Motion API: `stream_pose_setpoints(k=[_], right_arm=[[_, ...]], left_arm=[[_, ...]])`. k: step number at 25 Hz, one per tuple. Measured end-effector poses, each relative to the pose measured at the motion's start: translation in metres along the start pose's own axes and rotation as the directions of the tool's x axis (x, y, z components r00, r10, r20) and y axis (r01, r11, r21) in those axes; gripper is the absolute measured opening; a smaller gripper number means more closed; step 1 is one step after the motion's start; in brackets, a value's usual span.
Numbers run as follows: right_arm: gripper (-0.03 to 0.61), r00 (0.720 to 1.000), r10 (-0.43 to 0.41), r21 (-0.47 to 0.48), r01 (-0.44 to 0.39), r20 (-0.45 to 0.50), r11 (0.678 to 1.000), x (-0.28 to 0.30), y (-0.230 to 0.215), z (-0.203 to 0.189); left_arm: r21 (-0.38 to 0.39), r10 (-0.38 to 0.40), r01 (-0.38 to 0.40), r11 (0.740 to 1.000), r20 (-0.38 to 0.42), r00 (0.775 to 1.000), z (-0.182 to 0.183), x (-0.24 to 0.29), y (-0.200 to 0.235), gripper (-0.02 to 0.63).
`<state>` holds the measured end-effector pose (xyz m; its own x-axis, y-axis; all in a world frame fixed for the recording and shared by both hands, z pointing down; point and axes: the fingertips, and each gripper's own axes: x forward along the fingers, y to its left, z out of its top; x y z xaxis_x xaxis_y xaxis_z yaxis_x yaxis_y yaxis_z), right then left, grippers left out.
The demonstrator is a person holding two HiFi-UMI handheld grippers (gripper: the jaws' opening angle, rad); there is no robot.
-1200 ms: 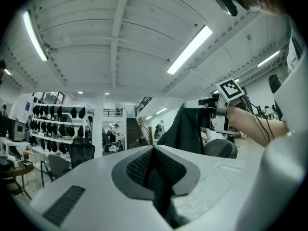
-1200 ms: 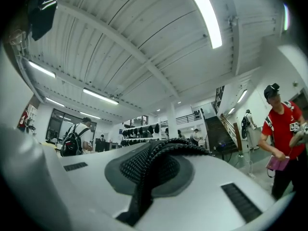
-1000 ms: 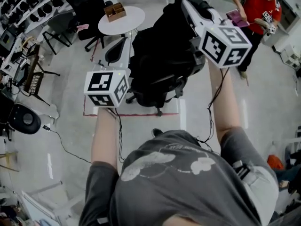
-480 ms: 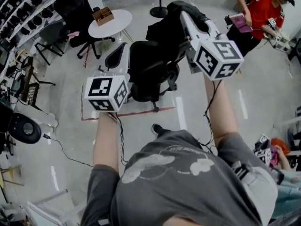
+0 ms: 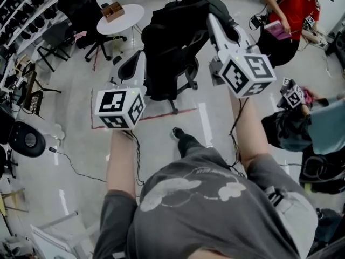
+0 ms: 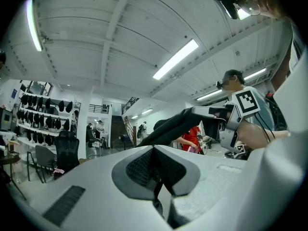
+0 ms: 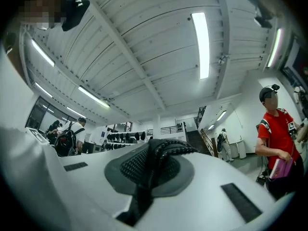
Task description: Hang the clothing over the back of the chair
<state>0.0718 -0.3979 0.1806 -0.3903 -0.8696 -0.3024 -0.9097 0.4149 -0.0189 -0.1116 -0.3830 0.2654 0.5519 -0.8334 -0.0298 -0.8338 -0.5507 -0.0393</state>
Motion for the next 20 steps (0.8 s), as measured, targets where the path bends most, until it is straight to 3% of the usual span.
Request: stream_pose_setpoints(k=[13,20], right_arm=[[-0.002,0.995,-0.069,-0.114,0.077,0.065,0.991,-0.128,0.031,0.057],[0.000,0.996,-0.056,-0.201,0.068,0.064,0.977,-0.165,0.037,0.065]], left_arm=[[-0.012,-0.086,0.086,0.996,0.021,0.996,0.005,-0.062,-0.080,0.002],[-0.021,-0.064,0.064,0.998,0.016,0.998,0.005,-0.072,-0.104,0.002]])
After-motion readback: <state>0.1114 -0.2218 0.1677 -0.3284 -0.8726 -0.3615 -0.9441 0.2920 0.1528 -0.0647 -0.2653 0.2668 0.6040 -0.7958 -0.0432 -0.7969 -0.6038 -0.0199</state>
